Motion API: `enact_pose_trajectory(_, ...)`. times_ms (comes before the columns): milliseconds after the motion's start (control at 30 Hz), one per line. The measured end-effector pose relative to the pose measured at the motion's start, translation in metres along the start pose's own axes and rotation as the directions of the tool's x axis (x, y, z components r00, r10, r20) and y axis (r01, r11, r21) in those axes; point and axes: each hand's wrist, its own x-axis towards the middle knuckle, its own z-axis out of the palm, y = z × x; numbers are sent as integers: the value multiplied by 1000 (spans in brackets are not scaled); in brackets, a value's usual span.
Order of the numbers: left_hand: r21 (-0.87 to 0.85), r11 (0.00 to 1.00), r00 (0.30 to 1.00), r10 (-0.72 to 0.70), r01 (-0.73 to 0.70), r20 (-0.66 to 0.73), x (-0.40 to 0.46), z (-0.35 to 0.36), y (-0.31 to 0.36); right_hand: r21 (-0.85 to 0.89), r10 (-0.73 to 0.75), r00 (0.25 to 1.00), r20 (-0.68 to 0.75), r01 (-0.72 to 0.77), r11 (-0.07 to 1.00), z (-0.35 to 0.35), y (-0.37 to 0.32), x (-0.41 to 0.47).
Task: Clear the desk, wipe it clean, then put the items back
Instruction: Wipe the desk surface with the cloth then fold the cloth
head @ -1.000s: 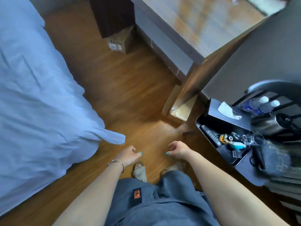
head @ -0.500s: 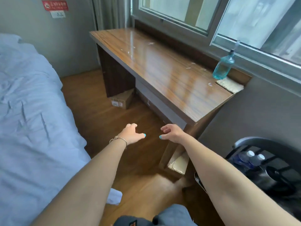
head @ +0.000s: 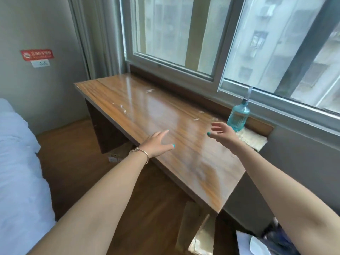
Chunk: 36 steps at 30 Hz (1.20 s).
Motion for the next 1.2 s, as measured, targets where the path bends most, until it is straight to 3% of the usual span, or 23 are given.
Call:
enact_pose_trajectory(133, 72, 997, 994, -14, 6, 108, 79, 18, 4, 4, 77, 974, -215, -78, 997, -34, 24, 67)
enact_pose_trajectory(233, 240, 971, 980, -35, -14, 198, 122, 44, 0, -20, 112, 896, -429, -133, 991, -57, 36, 110)
enact_pose_trajectory(367, 413, 906, 995, 59, -87, 79, 161, 68, -11, -59, 95, 756, -647, -175, 983, -81, 32, 145)
enact_pose_trajectory(567, 434, 862, 964, 215, -262, 154, 235, 50, -20, -74, 96, 787, -610, -177, 981, -102, 33, 194)
enact_pose_trajectory(667, 423, 845, 943, 262, -327, 206, 275, 40, -21, 45, 184, 809, -558, -192, 980, -96, 34, 210)
enact_pose_trajectory(933, 382, 809, 893, 372, -446, 254, 305, 35, -27, 82, 210, 638, -741, -224, 971, -39, 19, 199)
enact_pose_trajectory(1033, 384, 790, 877, 407, -479, 256, 308, 37, -30, 47, 195, 607, -770, -251, 967, -16, -3, 189)
enact_pose_trajectory(1133, 371, 795, 875, 411, -481, 255, 307, 38, -32, 115, 292, 568, -770, -327, 938, -3, -30, 167)
enact_pose_trajectory(1200, 371, 790, 872, 418, -487, 256, 308, 37, -31, 183, 320, 569, -757, -286, 941, 5, -41, 151)
